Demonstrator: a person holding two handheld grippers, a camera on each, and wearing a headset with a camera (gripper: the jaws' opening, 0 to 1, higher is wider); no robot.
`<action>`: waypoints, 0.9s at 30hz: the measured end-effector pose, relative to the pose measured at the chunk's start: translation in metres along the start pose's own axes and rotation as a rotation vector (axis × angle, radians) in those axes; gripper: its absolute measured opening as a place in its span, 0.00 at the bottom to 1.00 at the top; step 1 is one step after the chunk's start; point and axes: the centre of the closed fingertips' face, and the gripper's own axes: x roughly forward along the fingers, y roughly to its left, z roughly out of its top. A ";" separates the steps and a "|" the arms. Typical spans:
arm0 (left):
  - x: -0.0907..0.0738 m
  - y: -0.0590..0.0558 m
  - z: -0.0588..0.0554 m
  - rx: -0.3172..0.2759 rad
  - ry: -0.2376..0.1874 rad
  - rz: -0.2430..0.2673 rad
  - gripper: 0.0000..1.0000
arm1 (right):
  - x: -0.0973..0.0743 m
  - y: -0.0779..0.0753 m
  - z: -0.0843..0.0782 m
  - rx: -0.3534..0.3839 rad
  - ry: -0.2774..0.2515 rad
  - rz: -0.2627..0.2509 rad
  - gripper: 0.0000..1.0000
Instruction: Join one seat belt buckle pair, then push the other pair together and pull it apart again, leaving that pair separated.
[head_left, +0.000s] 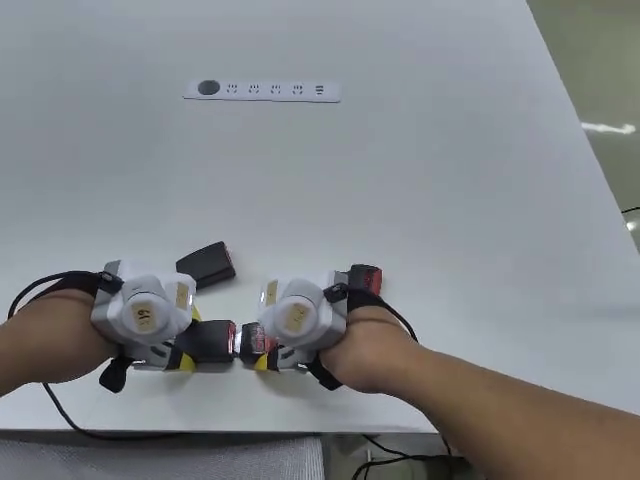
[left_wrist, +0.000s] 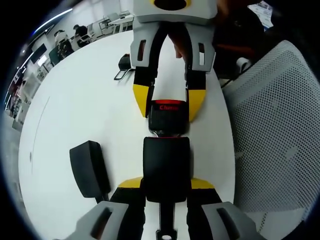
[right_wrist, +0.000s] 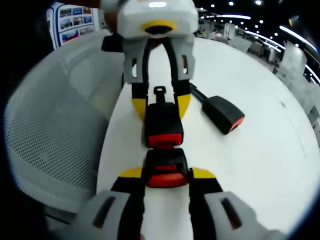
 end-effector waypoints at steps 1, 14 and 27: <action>0.001 0.001 -0.002 0.001 -0.001 -0.001 0.31 | 0.000 0.000 0.000 0.003 -0.001 -0.003 0.32; 0.003 0.003 -0.008 0.037 0.060 0.013 0.33 | 0.000 0.003 0.000 -0.013 0.012 -0.026 0.34; -0.042 0.011 0.026 0.008 -0.029 0.116 0.40 | -0.027 0.004 0.021 0.011 -0.074 -0.079 0.35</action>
